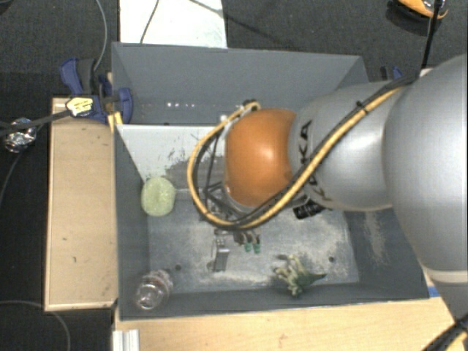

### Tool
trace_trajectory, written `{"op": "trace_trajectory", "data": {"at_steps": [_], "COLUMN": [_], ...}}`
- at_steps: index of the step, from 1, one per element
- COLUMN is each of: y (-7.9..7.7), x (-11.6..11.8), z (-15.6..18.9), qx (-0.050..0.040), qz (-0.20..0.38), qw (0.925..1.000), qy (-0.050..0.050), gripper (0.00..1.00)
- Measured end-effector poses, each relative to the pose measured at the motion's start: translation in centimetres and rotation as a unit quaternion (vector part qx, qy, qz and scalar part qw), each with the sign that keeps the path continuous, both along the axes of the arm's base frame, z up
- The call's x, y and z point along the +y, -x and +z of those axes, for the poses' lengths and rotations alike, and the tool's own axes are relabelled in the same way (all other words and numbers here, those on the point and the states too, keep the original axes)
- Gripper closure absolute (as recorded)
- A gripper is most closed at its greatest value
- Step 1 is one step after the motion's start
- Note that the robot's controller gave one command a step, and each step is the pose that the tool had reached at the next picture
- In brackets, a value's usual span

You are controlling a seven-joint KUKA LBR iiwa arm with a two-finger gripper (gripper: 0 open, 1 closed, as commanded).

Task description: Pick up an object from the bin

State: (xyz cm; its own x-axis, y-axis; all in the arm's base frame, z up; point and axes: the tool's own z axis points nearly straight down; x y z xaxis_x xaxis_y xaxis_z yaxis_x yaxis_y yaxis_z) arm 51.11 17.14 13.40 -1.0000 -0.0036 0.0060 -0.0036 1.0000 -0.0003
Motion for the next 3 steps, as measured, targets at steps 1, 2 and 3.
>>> {"op": "trace_trajectory", "data": {"at_steps": [1,2,3], "y": [-0.2,-0.2,-0.4], "x": [-0.1,-1.0,-4.1], "z": [0.4,-0.3,-3.6], "qx": [-0.0036,-0.0052,-0.0047], "qz": [-0.002,0.030,0.104], "qw": [1.0000,0.9995,0.9946], "qy": [-0.001,-0.002,-0.001], "gripper": [0.00,0.00,0.00]}}
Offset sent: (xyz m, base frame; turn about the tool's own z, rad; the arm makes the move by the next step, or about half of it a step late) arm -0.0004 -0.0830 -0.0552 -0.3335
